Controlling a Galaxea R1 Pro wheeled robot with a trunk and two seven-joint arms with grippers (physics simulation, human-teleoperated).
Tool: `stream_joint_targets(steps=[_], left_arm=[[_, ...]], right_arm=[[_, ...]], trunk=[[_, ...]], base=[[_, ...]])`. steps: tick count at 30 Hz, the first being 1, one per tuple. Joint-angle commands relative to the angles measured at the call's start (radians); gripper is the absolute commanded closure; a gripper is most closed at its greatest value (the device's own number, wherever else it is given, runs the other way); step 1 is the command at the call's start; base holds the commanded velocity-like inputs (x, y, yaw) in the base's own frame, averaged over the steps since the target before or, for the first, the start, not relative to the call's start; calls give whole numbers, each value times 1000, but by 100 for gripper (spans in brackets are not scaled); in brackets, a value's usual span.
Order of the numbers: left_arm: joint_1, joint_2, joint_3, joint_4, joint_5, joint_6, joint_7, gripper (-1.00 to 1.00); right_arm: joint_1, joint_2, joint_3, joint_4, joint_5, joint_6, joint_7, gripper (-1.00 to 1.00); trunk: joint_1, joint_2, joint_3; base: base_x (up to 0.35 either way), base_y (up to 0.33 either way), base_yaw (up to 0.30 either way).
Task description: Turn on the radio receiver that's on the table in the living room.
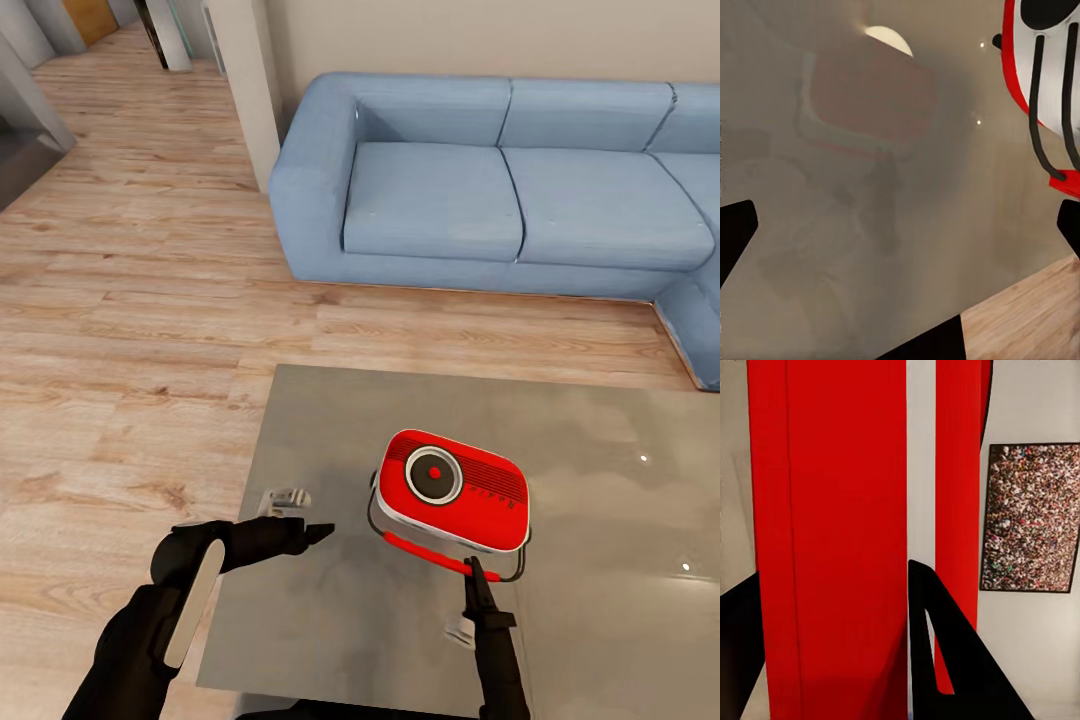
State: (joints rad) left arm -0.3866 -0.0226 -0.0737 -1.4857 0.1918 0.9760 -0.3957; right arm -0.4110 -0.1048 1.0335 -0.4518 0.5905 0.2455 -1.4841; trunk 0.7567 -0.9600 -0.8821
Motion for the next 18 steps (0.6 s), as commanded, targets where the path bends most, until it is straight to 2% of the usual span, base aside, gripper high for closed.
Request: stream_joint_targets(steps=[1, 9, 18], left_arm=[[0, 0, 0, 0, 0, 0, 0, -100], [0, 0, 0, 1, 0, 0, 3, -100], [0, 0, 0, 0, 1, -4, 3, -100]], right_arm=[[0, 1, 0, 0, 2, 0, 0, 100], [0, 11, -2, 1, -4, 10, 38, 100], [0, 6, 0, -1, 0, 6, 51, 100]], trunk=[[0, 0, 0], [0, 0, 0], [0, 0, 0]], base=[[0, 0, 0], [0, 0, 0], [0, 0, 0]])
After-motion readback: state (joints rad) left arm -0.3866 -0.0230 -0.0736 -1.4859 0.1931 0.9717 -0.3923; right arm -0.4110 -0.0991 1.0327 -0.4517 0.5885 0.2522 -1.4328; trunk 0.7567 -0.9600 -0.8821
